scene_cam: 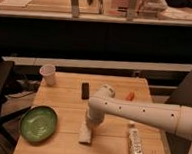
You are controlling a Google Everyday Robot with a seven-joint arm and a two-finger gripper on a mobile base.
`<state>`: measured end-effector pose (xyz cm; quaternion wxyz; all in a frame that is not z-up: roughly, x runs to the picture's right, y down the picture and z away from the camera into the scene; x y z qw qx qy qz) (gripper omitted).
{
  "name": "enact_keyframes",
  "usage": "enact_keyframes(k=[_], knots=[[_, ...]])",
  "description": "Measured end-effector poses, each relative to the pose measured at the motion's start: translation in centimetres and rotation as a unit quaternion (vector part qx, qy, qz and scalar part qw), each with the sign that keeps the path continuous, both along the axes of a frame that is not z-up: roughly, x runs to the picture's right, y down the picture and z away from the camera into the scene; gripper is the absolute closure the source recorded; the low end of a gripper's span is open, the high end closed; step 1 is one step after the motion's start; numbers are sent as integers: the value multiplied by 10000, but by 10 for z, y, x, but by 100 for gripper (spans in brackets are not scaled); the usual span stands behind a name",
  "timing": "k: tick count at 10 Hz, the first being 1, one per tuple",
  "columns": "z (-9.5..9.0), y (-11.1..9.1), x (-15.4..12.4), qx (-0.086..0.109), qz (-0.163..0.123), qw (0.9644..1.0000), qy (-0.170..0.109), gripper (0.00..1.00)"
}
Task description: Wipe the white sponge on the table
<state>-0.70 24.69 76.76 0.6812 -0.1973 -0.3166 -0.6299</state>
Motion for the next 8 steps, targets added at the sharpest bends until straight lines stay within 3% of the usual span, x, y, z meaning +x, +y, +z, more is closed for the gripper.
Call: enact_keyframes(k=[8], knots=[[3,-4,9,10,-32,10000,1,100]])
